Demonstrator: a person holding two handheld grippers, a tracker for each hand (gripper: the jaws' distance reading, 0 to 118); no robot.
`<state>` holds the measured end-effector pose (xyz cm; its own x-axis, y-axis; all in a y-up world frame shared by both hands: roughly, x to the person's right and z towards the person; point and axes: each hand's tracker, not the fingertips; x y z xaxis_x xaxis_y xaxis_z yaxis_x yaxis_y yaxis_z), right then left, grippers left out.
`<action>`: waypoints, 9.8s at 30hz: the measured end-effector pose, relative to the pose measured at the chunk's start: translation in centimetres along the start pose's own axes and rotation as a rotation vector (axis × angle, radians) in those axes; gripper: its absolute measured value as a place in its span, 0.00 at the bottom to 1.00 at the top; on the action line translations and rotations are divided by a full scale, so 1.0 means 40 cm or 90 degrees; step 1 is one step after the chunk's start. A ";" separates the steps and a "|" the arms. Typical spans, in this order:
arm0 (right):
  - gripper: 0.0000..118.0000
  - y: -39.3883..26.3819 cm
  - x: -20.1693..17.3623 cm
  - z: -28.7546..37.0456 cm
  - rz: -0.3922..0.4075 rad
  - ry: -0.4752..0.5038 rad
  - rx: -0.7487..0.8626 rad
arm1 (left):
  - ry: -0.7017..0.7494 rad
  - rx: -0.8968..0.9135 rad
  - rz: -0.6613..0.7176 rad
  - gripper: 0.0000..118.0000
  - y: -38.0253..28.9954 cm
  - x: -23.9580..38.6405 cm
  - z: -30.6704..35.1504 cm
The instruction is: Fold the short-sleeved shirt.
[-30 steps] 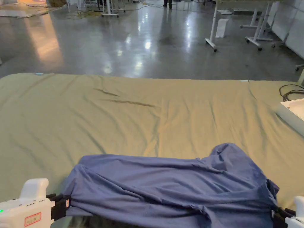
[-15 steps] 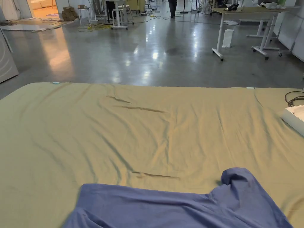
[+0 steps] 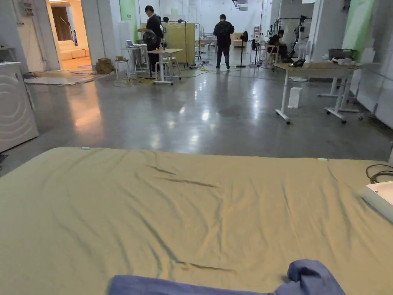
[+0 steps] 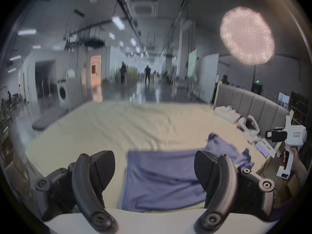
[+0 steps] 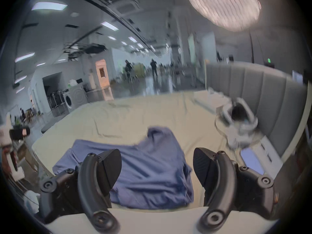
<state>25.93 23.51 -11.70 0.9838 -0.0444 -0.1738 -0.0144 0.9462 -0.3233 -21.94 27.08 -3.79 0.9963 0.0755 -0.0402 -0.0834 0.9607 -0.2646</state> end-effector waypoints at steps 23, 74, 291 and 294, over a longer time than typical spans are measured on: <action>0.00 -0.002 -0.160 0.084 0.066 0.091 0.010 | -0.049 0.017 0.011 0.01 0.008 0.109 0.079; 0.00 -0.116 -0.038 -0.141 -0.082 0.066 -0.219 | 0.057 -0.522 -0.047 0.22 -0.258 -0.154 -0.960; 0.00 -0.191 -0.074 0.031 -0.133 0.089 -0.268 | -0.234 -0.389 0.711 0.78 -0.498 -0.236 -0.487; 0.00 -0.190 -0.076 0.038 -0.111 0.075 -0.272 | -0.262 -0.355 0.726 0.26 -0.513 -0.173 -0.510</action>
<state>23.32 16.94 -7.32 0.9513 -0.2503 -0.1801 0.0519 0.7058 -0.7065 -27.50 1.41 -17.76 0.2889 0.9280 -0.2353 -0.7667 0.0770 -0.6374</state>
